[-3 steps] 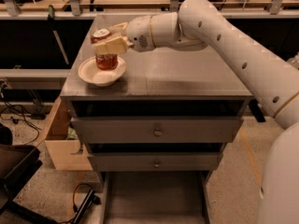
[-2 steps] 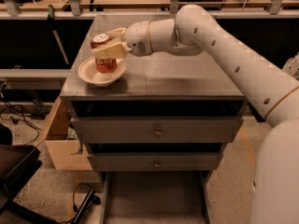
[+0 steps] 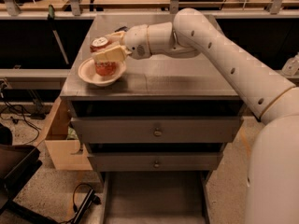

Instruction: Place coke can into paper bowl

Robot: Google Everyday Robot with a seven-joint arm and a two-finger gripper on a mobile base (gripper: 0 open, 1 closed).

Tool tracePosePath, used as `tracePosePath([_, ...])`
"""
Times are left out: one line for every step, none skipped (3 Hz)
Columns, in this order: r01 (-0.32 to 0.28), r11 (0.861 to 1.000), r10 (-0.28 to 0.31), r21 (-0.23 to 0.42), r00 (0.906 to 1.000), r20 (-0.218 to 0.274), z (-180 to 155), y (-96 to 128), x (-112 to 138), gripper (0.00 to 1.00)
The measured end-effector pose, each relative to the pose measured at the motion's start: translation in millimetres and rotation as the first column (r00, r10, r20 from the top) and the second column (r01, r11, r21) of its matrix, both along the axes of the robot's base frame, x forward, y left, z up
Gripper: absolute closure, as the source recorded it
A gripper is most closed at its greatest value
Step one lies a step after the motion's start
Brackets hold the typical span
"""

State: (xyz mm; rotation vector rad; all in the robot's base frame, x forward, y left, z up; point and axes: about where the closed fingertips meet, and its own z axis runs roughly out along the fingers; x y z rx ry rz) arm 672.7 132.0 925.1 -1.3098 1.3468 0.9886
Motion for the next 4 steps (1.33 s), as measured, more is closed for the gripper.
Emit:
tracePosePath([-0.005,1.0,0.005,0.0,1.0,-0.001,-0.3,2.9,-1.0,0.59])
tracePosePath([-0.01,1.0,0.01,0.001,0.9999,-0.002,-0.6,5.9,-2.1,0.36])
tracePosePath([-0.015,1.0,0.015,0.001,0.9999,-0.003,-0.8,8.9,-3.1,0.12])
tracePosePath([-0.019,1.0,0.019,0.001,0.9998,-0.003,-1.0,11.4,-4.0,0.0])
